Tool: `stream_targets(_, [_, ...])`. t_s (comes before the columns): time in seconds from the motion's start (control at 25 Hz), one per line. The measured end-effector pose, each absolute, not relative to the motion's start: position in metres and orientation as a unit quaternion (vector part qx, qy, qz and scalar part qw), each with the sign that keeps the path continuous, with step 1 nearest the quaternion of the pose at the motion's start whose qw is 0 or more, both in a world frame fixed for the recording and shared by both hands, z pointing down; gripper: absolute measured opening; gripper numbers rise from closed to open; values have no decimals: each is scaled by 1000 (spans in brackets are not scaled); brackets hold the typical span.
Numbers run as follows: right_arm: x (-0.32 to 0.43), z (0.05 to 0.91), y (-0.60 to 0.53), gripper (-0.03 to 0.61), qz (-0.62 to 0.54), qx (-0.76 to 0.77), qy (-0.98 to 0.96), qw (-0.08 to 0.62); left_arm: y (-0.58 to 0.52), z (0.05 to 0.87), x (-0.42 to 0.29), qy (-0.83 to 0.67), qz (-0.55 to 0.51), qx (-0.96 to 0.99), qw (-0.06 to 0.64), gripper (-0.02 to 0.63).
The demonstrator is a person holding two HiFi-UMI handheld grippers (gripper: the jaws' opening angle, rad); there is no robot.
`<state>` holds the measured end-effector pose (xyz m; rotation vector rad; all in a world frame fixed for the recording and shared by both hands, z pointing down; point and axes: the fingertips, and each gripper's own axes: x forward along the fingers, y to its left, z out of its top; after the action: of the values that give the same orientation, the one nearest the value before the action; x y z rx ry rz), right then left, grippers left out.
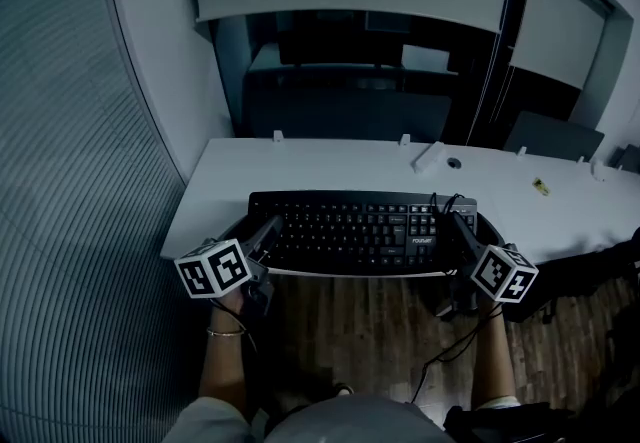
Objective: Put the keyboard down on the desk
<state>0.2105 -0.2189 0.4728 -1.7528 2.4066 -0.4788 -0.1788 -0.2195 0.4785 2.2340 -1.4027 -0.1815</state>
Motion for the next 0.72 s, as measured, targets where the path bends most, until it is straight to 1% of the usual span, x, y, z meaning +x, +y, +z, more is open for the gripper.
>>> stream_targets(0.36, [210,472,-224,253,-156,-572,802,68,-216,472,-178,-521,-75,817,236,282])
stream_targets(0.72, [211,476,-226,253,-166,-570,801,75,-214,471,-177,-528,-63,812,241,282])
